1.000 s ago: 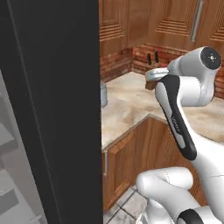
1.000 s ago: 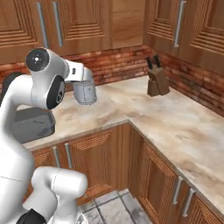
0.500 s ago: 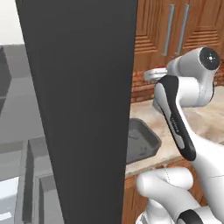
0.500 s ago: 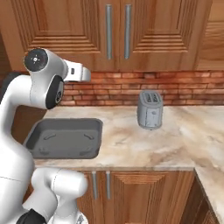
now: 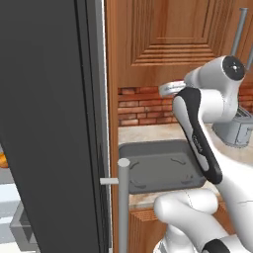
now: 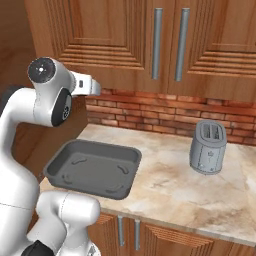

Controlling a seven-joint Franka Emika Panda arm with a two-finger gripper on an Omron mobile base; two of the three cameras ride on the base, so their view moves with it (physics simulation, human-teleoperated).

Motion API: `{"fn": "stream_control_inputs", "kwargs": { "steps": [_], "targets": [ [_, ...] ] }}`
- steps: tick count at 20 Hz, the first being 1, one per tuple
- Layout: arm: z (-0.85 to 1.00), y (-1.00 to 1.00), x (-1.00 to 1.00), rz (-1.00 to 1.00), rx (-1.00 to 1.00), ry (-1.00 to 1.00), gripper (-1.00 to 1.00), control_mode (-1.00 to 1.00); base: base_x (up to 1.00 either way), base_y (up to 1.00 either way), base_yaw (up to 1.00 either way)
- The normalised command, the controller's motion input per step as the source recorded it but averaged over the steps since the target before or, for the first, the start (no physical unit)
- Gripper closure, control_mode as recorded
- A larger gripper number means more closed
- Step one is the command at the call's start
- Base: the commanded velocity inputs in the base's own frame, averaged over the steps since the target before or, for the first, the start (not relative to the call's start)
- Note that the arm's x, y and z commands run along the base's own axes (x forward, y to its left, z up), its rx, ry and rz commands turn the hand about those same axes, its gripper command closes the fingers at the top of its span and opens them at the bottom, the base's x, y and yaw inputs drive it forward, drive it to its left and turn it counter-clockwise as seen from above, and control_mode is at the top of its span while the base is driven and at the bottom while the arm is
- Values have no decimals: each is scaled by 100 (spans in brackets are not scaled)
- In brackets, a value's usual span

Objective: Pick the apple and peach from the fridge and place them inside the tupperware on the counter.

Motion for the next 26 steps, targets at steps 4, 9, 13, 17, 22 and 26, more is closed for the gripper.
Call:
{"fn": "stream_control_inputs", "kwargs": {
  "steps": [4, 9, 13, 17, 22, 26],
  "targets": [
    [-98, -24, -25, 17, -7, 2, 100, -100, 0, 0, 0],
    [-80, -31, 0, 1, -6, 4, 100, -100, 0, 0, 0],
    [-84, -15, 0, 0, -6, 19, 100, -100, 0, 0, 0],
    [-84, -13, 1, 0, -6, 15, 100, -100, 0, 0, 0],
    [-70, -3, 5, 0, -4, 16, 100, -100, 0, 0, 0],
    [-60, -2, 11, 0, -3, 8, 100, -100, 0, 0, 0]
  ]
}}
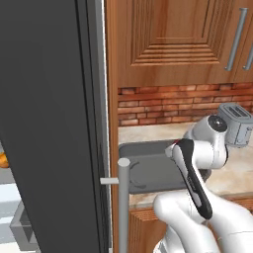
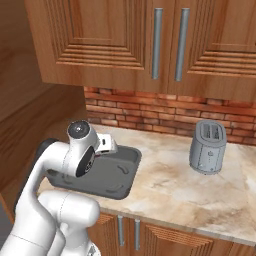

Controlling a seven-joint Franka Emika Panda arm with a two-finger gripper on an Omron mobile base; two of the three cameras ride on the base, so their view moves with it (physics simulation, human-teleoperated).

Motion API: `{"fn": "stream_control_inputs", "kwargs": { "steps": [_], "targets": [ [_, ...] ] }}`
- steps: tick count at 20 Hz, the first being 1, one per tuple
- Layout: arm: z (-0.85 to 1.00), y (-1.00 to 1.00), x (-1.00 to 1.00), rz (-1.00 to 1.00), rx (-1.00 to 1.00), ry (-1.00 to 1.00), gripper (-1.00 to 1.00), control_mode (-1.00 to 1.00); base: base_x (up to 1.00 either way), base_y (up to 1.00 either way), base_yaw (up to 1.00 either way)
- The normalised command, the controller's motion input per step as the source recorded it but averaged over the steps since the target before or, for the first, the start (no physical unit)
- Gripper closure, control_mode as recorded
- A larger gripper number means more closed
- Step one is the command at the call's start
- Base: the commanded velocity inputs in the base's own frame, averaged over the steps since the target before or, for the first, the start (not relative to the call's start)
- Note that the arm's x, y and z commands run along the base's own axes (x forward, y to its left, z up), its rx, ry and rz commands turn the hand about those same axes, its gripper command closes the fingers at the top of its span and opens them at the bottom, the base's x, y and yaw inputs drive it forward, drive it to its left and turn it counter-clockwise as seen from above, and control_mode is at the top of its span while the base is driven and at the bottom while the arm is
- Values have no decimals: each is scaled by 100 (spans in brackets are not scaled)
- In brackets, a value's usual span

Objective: Pick the apple and peach from the fridge and place them inside the tupperware on the counter.

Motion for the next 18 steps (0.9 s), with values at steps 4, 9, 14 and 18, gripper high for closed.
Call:
{"fn": "stream_control_inputs", "kwargs": {
  "steps": [4, 9, 14, 18],
  "targets": [
    [-48, -23, 17, 1, 0, 4, 100, -100, 0, 0, 0],
    [-46, -30, 16, 4, 0, 3, 100, -100, 0, 0, 0],
    [-43, -10, 37, 4, 0, 6, 100, -100, 0, 0, 0],
    [-52, 0, 50, 3, 0, 8, 100, -100, 0, 0, 0]
  ]
}}
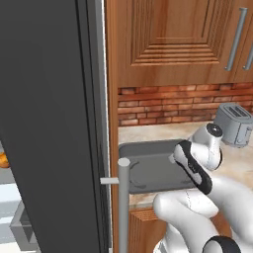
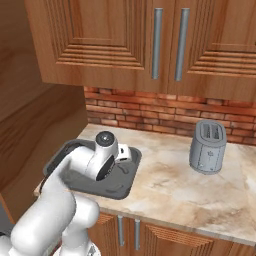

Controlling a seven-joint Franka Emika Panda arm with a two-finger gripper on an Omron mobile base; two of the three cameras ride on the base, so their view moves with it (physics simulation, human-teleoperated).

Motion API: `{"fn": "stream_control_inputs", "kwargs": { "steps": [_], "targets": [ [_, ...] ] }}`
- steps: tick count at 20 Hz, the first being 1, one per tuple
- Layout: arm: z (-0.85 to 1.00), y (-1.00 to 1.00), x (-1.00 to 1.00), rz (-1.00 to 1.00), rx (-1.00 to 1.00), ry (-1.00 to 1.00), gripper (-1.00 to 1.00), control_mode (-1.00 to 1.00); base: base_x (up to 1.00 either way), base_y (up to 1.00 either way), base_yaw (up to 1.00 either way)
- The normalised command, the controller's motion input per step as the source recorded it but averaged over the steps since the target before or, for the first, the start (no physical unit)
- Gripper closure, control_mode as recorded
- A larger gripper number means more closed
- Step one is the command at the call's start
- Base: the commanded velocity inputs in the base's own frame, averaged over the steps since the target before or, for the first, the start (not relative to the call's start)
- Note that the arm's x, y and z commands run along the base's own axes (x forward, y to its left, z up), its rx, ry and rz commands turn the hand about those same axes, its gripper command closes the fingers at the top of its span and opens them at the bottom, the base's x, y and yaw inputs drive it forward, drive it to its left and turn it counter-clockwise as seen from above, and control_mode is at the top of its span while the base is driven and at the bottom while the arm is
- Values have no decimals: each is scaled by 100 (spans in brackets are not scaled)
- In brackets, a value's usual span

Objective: Pick the apple and peach from the fridge and place them inside the tupperware on the counter.

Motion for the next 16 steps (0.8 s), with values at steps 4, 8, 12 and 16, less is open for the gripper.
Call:
{"fn": "stream_control_inputs", "kwargs": {
  "steps": [4, 8, 12, 16],
  "targets": [
    [-60, 0, 46, 1, -2, 10, 100, -100, 0, 0, 0],
    [-56, 0, 36, 0, -2, 6, 100, -100, 0, 0, 0],
    [-26, 5, 15, 0, 0, 3, -100, -100, 0, 0, 0],
    [-1, 8, 18, 0, 0, 1, -100, -100, 0, 0, 0]
  ]
}}
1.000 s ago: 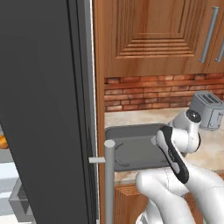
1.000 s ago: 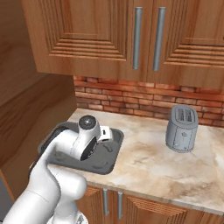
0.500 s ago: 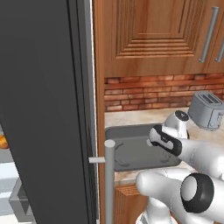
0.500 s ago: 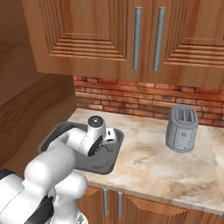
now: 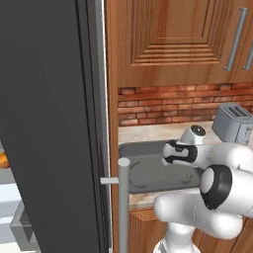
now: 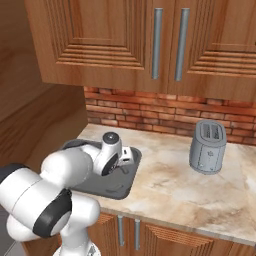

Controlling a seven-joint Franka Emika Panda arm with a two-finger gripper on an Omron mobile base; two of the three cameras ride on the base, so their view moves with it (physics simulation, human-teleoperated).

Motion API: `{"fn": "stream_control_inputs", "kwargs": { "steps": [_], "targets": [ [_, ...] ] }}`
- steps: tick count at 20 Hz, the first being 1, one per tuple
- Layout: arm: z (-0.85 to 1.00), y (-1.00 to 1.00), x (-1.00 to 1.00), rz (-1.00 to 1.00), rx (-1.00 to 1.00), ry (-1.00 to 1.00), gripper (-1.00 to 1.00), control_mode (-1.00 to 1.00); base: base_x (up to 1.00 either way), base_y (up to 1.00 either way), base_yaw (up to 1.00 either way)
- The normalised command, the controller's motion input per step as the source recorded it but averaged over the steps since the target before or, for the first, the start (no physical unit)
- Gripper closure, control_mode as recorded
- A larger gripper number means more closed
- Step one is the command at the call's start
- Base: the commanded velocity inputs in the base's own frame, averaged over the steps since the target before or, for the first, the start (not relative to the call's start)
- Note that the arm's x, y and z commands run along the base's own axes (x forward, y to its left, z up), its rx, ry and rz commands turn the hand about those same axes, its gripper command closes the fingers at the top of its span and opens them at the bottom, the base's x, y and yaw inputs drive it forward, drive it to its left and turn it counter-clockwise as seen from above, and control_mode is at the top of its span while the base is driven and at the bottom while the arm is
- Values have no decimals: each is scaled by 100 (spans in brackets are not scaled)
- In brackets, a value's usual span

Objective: Pick the apple and peach from the fridge and place them inside the tupperware on the counter.

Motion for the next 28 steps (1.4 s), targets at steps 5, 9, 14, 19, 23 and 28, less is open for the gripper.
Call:
{"fn": "stream_control_inputs", "kwargs": {
  "steps": [5, 9, 14, 19, 23, 28],
  "targets": [
    [0, 10, 9, 0, 0, 0, -100, -100, 0, 0, 0],
    [20, -1, -15, 0, 0, -1, -100, -100, 0, 0, 0],
    [88, -9, -89, 0, 0, -13, -100, -100, 0, 0, 0],
    [76, -10, -100, 0, 0, -5, -100, -100, 0, 0, 0],
    [60, -18, -100, 0, 0, -7, -100, -100, 0, 0, 0],
    [97, -30, -100, 0, 0, -1, -100, -100, 0, 0, 0]
  ]
}}
